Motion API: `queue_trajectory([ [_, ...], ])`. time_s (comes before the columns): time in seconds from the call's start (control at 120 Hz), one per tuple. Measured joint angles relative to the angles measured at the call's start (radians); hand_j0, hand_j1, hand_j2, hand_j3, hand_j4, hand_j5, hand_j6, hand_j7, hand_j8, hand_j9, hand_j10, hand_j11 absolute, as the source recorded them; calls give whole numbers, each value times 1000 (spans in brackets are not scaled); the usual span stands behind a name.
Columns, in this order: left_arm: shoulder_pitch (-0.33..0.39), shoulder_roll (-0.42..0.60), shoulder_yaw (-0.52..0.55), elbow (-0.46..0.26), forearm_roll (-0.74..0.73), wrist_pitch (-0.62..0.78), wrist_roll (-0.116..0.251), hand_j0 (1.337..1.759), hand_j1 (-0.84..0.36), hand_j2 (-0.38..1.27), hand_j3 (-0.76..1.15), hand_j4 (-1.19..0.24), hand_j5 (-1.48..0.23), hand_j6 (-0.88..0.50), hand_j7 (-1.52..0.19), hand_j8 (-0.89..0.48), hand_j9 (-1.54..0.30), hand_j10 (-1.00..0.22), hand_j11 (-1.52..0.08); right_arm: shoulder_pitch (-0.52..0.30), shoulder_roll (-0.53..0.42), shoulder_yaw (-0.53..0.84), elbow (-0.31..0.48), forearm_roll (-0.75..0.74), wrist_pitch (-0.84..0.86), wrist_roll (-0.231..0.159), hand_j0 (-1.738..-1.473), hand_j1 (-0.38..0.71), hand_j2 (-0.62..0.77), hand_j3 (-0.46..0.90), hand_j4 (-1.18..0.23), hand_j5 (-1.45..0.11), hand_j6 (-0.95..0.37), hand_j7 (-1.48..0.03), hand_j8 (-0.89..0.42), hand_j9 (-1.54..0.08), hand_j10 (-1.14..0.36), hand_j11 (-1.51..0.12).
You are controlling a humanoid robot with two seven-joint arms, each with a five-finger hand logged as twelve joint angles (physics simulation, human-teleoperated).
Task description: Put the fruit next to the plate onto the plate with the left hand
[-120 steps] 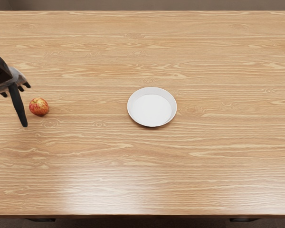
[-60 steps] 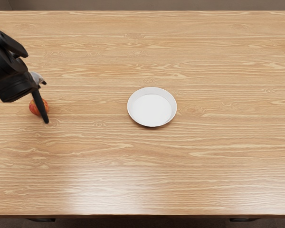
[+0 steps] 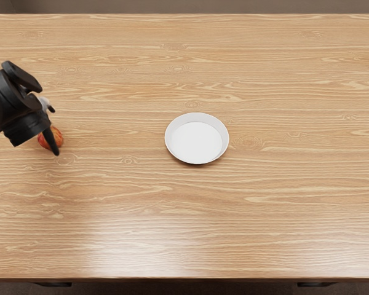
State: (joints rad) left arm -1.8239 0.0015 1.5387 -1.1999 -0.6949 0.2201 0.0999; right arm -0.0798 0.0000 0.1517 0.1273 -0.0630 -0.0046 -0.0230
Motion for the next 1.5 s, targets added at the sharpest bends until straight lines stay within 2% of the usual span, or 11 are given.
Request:
queue_trajectory([
  [0.042, 1, 0, 1, 2, 0, 2, 0, 1658, 93, 43, 0, -214, -277, -214, -277, -214, -277, -213, -277, 0, 0, 0, 0, 0, 0, 0, -1658, -349, 0, 0, 0, 0, -1, 0, 0, 0, 0, 0],
  [0.142, 58, 1, 1, 22, -1, 20, 1, 1658, 65, 48, 0, -237, -308, -237, -308, -237, -308, -237, -308, 0, 0, 0, 0, 0, 0, 0, -1658, -349, 0, 0, 0, 0, -1, 0, 0, 0, 0, 0],
  [0.458, 93, 1, -1, 68, -6, 58, 2, 1658, 30, 54, 0, -267, -347, -267, -346, -267, -346, -267, -346, 0, 0, 0, 0, 0, 0, 0, -1658, -349, 0, 0, 0, 0, -1, 0, 0, 0, 0, 0],
  [0.75, 98, -2, -5, 76, -6, 90, 2, 1658, -86, 73, 0, -364, -472, -364, -472, -364, -472, -363, -472, 0, 0, 0, 0, 0, 0, 0, -1658, -349, 0, 0, 0, 0, -1, 0, 0, 0, 0, 0],
  [0.825, 118, -2, -9, 82, -2, 92, 2, 1658, -107, 77, 0, -381, -495, -381, -495, -381, -495, -381, -495, 0, 0, 0, 0, 0, 0, 0, -1658, -349, 0, 0, 0, 0, -1, 0, 0, 0, 0, 0],
  [1.192, 129, -2, -28, 95, 6, 93, 3, 1658, -139, 106, 0, -416, -545, -416, -545, -416, -544, -416, -544, 0, 0, 0, 0, 0, 0, 0, -1658, -349, 0, 0, 0, 0, -1, 0, 0, 0, 0, 0],
  [1.283, 130, -2, -36, 96, 7, 86, 4, 1656, -256, 179, 0, -530, -704, -516, -703, -507, -703, -531, -702, 0, 0, 0, 0, 0, 0, 0, -1658, -349, 0, 0, 0, 0, -1, 0, 0, 0, 0, 0],
  [1.4, 128, -2, -44, 95, 8, 81, 8, 1650, -287, 201, 0, -674, -902, -409, -905, -404, -915, -651, -912, 0, 0, 0, 0, 0, 0, 0, -1658, -349, 0, 0, 0, 0, -1, 0, 0, 0, 0, 0],
  [1.467, 100, -1, -54, 89, 4, 77, 8, 1649, -289, 278, 0, -636, -1008, -364, -1008, -327, -987, -624, -988, 0, 0, 0, 0, 0, 0, 0, -1658, -349, 0, 0, 0, 0, -1, 0, 0, 0, 0, 0],
  [1.5, 66, -1, -67, 79, 3, 76, 8, 1649, -310, 305, 0, -612, -1048, -338, -1035, -341, -1015, -634, -1019, 0, 0, 0, 0, 0, 0, 0, -1658, -349, 0, 0, 0, 0, -1, 0, 0, 0, 0, 0],
])
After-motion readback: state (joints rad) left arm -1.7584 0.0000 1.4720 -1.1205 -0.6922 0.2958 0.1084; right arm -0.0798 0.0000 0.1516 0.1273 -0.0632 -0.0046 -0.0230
